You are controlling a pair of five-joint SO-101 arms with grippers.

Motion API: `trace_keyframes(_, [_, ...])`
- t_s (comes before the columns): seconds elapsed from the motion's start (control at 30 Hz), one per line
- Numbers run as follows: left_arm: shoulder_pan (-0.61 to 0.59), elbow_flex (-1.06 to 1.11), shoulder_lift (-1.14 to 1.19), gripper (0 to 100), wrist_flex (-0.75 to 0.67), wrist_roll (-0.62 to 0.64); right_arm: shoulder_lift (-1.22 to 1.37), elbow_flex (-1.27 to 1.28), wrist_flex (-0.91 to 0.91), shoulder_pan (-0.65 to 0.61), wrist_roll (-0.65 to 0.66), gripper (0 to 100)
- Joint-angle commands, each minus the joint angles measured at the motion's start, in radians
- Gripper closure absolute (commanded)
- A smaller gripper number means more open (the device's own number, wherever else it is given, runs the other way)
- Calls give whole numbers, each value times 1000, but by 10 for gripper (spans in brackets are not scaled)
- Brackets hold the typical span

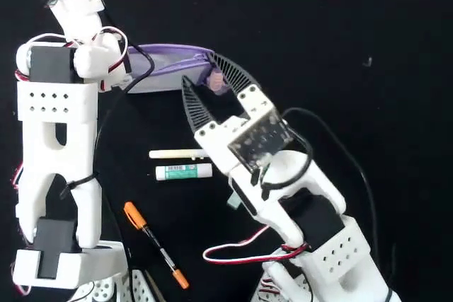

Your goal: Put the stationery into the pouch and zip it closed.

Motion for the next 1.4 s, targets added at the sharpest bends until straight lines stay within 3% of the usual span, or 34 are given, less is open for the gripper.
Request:
trace_keyframes(0.0, [-28,-4,-35,972,-26,6,-31,-54,86,-23,5,850])
trace_keyframes(0.3, [-74,-12,-35,972,-28,-3,-25,-19,334,-163,5,850])
trace_keyframes(0.63, [-113,-2,-35,972,-55,-20,-8,82,345,-295,5,850])
trace_keyframes(1.0, [-131,-2,-35,972,-55,-21,458,-44,330,-450,-31,850])
trace_keyframes(1.37, [-159,-4,-35,972,-57,-21,783,-166,319,-465,-115,850])
